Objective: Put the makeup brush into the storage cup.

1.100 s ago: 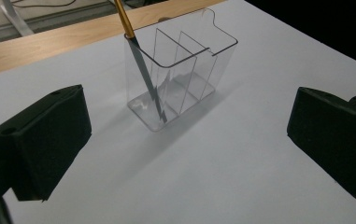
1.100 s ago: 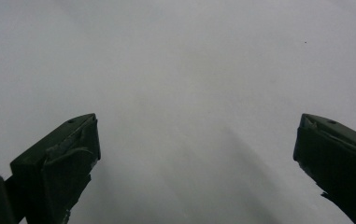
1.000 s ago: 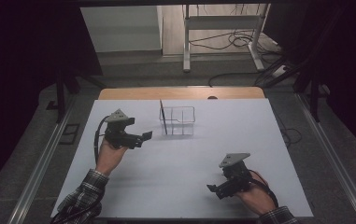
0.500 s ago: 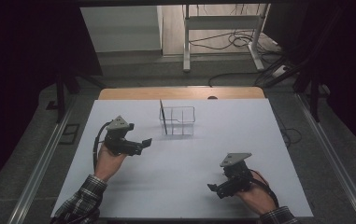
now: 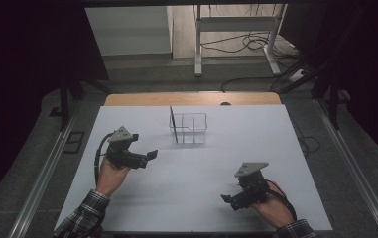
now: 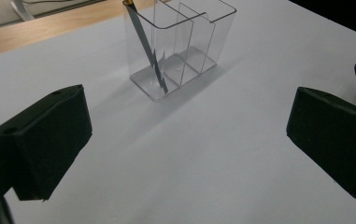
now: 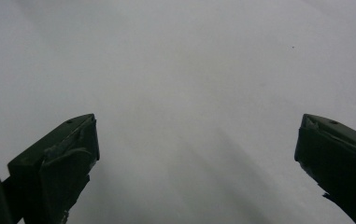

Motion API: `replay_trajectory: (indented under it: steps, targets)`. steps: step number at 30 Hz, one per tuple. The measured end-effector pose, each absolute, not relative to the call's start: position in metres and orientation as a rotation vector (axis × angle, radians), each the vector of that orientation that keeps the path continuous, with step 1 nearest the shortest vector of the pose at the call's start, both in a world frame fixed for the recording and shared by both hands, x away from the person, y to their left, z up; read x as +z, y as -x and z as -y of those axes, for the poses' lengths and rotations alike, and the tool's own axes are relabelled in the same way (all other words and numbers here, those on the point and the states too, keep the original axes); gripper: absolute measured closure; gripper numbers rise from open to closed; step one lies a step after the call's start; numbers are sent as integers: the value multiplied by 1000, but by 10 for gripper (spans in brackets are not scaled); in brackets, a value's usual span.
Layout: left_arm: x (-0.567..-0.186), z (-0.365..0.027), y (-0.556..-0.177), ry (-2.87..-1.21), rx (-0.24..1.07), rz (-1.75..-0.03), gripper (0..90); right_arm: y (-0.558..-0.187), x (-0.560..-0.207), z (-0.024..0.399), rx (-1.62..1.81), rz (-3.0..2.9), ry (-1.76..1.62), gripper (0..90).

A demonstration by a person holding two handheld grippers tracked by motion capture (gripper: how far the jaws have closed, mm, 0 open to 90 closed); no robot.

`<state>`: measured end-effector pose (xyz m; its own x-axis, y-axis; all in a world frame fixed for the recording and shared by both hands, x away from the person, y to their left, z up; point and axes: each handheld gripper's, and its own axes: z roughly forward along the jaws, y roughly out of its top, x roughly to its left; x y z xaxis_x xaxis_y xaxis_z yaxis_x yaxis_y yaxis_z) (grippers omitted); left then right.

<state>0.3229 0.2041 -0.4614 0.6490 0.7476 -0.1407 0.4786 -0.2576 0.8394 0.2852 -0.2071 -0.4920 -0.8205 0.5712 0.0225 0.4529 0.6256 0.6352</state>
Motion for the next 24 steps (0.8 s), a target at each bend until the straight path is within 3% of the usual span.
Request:
replay_trajectory:
  steps: [24]
  targets:
    - [-468, -222, -299, -1906, 353, -995, 8, -284, -491, 208, 976, -2659, -852, 0]
